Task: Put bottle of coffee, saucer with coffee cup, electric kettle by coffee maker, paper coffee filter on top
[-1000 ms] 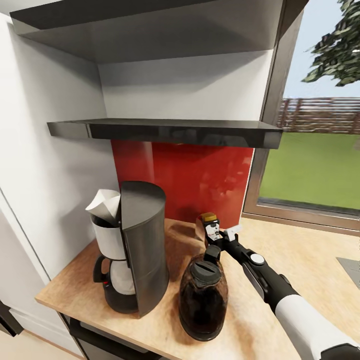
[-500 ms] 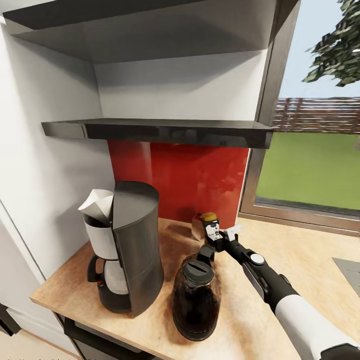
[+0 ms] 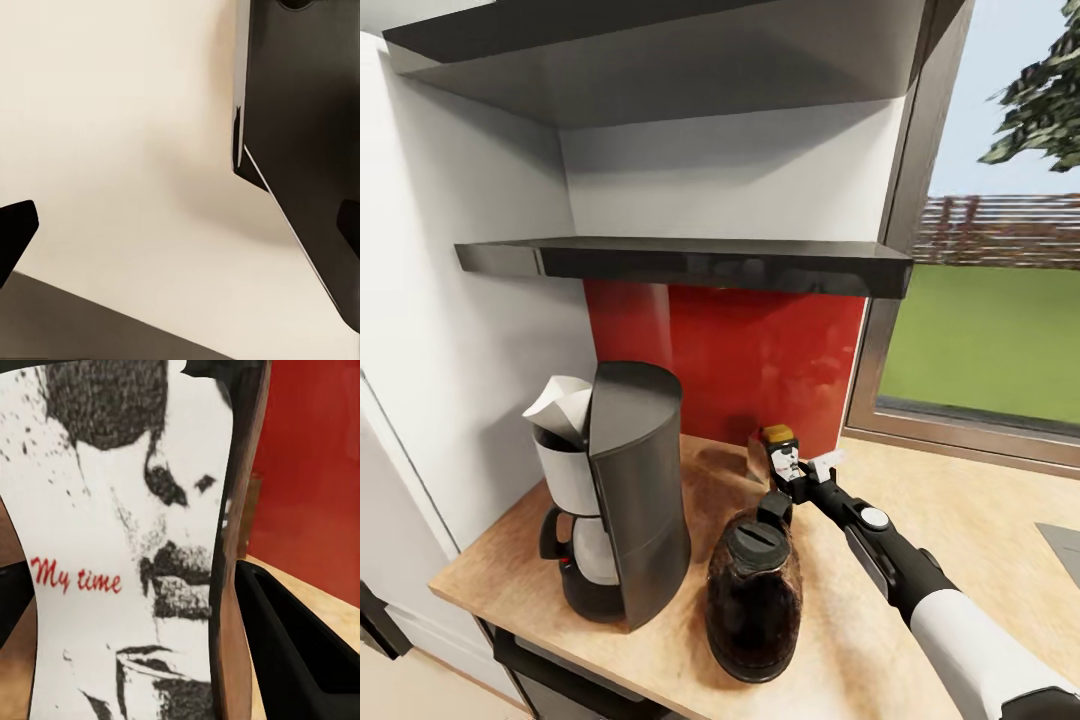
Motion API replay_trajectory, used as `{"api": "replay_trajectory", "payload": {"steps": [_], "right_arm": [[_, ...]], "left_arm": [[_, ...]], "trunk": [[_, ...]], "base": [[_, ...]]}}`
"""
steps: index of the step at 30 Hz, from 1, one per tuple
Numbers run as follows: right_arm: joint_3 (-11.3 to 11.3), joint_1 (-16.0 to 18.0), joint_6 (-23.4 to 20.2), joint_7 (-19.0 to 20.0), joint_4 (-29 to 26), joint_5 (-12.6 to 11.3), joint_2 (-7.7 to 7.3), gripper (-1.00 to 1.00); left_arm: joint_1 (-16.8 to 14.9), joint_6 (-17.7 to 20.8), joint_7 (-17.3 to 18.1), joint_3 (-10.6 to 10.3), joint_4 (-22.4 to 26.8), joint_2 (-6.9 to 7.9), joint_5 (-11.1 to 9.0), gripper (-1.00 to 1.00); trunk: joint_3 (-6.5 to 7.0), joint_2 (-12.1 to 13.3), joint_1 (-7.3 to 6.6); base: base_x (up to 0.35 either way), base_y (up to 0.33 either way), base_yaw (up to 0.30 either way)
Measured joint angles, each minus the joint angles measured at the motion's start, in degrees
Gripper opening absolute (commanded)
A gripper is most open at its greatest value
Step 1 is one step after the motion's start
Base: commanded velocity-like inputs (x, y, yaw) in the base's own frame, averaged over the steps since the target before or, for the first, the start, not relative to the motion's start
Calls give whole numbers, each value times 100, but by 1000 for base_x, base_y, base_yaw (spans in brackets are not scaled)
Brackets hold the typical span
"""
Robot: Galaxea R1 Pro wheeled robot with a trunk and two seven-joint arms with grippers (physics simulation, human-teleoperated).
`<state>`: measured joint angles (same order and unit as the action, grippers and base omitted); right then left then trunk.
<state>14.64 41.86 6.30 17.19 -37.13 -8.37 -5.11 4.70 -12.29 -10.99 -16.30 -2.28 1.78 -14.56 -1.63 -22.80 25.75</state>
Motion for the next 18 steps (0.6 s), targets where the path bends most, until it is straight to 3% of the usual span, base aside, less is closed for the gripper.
{"api": "replay_trajectory", "payload": {"steps": [4, 12, 18], "right_arm": [[0, 0, 0, 1, 0, 1, 0, -100], [-1, -1, 0, 0, -1, 1, -4, -100], [6, -9, 75, 9, 22, 18, 107, -100]], "left_arm": [[0, 0, 0, 0, 0, 0, 0, 100], [0, 0, 0, 0, -1, 0, 0, 100], [16, -1, -25, 0, -1, 0, -5, 100]], "trunk": [[0, 0, 0], [0, 0, 0], [0, 0, 0]], "base": [[0, 0, 168], [0, 0, 18], [0, 0, 0]]}}
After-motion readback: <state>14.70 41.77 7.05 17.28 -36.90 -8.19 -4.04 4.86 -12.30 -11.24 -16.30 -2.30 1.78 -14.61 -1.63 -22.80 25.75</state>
